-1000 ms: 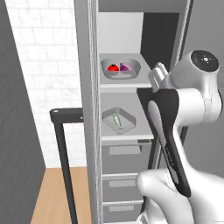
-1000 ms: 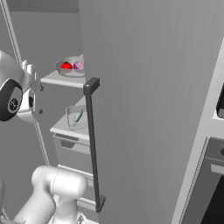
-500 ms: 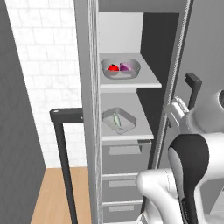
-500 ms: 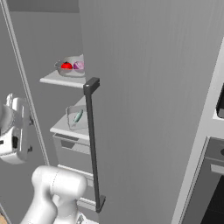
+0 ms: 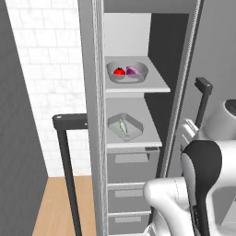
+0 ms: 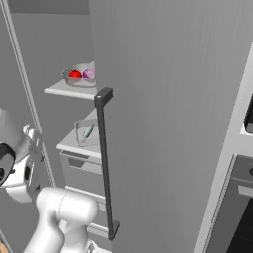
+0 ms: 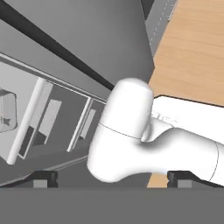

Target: Take the meat container that has the fish and place it on the second highest rack of the freezer. Then take the vegetable container that has the onion and tomato and place it on the highest rack of the freezer.

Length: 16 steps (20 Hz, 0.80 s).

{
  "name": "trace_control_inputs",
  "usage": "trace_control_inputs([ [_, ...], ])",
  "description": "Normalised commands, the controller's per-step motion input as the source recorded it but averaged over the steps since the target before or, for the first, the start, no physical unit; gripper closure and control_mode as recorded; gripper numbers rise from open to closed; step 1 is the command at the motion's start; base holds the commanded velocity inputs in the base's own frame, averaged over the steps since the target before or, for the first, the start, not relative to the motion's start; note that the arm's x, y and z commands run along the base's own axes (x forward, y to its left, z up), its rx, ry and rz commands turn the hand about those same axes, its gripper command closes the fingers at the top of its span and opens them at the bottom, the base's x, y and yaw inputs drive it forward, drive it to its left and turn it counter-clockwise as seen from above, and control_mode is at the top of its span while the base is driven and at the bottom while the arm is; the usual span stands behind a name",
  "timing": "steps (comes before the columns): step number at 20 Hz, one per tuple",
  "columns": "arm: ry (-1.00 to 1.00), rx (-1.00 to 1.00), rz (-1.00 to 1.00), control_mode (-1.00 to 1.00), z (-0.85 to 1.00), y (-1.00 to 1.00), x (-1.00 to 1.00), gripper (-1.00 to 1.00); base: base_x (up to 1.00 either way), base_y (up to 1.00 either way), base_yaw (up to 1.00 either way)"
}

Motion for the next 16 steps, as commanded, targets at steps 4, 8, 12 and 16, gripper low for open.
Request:
trace_control_inputs([
  [4, -0.06, 0.00, 0.06, -1.00, -0.52, -0.34, 0.66, -1.00, 0.00, 0.00, 0.00],
  [8, -0.14, 0.08, 0.39, -1.00, -0.46, -0.94, 0.24, -1.00, 0.00, 0.00, 0.00],
  [12, -0.11, 0.01, 0.56, -1.00, -0.42, -0.90, 0.00, -1.00, 0.00, 0.00, 0.00],
  [16, -0.10, -0.02, 0.87, -1.00, -0.36, -0.55, -0.32, -1.00, 0.00, 0.00, 0.00],
])
